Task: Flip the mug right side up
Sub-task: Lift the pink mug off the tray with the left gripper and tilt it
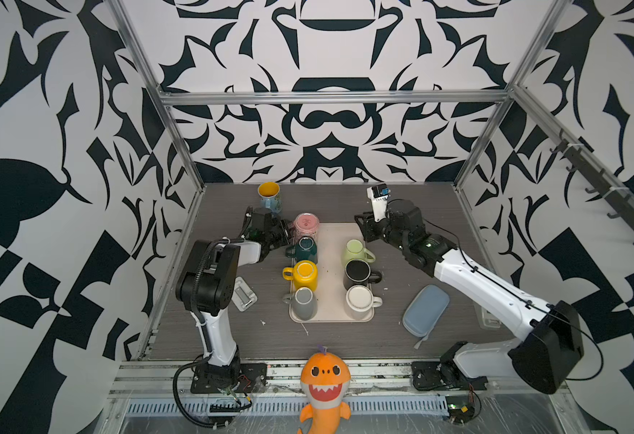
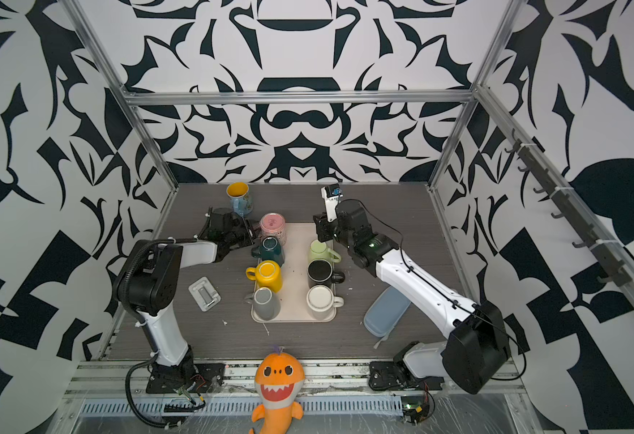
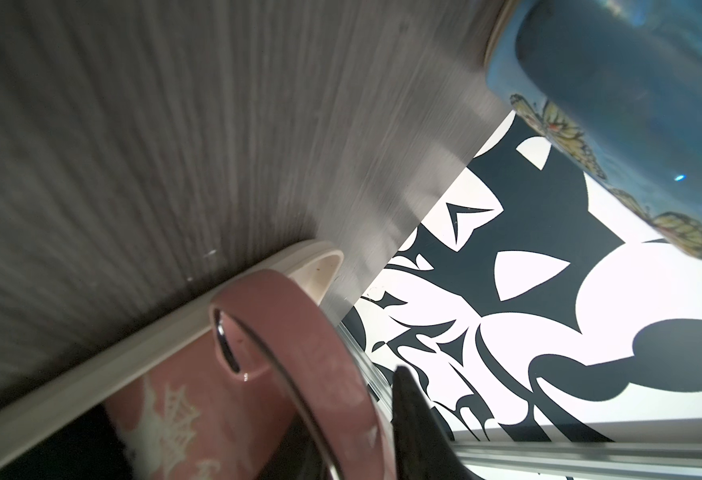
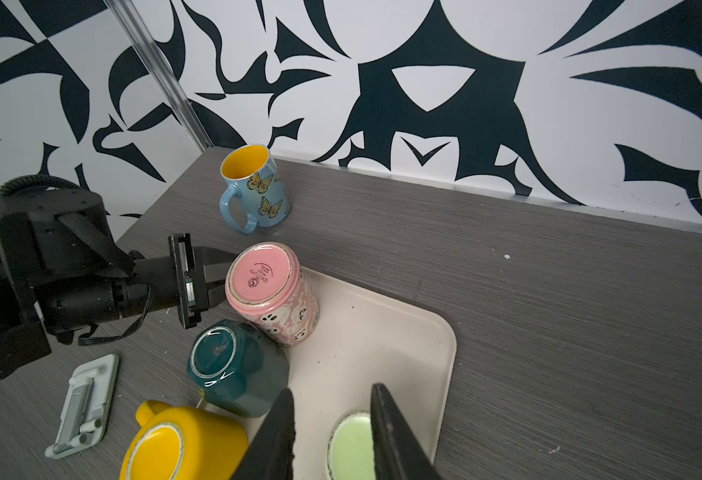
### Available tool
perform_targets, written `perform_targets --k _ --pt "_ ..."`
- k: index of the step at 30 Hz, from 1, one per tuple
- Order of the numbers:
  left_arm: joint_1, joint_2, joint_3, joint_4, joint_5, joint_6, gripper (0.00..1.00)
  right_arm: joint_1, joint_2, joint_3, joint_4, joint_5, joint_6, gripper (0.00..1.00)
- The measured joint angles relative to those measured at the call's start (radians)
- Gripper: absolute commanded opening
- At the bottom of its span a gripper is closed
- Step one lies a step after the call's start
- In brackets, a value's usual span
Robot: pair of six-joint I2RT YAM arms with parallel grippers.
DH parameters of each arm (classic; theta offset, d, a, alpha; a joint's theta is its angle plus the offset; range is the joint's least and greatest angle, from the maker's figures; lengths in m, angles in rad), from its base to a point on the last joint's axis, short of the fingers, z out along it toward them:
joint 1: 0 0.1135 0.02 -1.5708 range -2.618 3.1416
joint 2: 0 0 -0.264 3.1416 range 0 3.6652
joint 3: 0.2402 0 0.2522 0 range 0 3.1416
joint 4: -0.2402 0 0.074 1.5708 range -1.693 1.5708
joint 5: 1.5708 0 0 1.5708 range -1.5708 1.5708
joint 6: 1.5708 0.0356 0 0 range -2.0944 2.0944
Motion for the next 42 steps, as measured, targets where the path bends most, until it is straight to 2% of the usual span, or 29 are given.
perform_targets --k 7,13,30,33,37,42 --pt "-0.001 0.024 0.024 0.013 0.002 -0.011 0.15 -0.001 0.0 -0.002 0.0 0.001 0.002 0.34" --pt "-0.009 0.03 0.039 0.042 0.008 -0.018 0.0 -0.005 0.0 -0.008 0.0 0.001 0.005 0.34" --pt "-0.009 0.149 0.207 0.097 -0.059 0.003 0.0 -0.011 -0.02 -0.034 -0.002 0.017 0.014 0.34" --pt "-0.011 0.153 0.238 0.105 -0.053 0.07 0.0 -0.011 -0.034 -0.039 -0.005 0.02 0.014 0.34" --pt "-0.008 0.143 0.32 0.074 -0.034 0.239 0.0 -0.013 -0.046 -0.04 -0.008 0.021 0.017 0.34" --pt "-0.008 0.025 0.362 -0.035 -0.01 0.451 0.0 -0.013 -0.048 -0.04 -0.008 0.019 0.022 0.34"
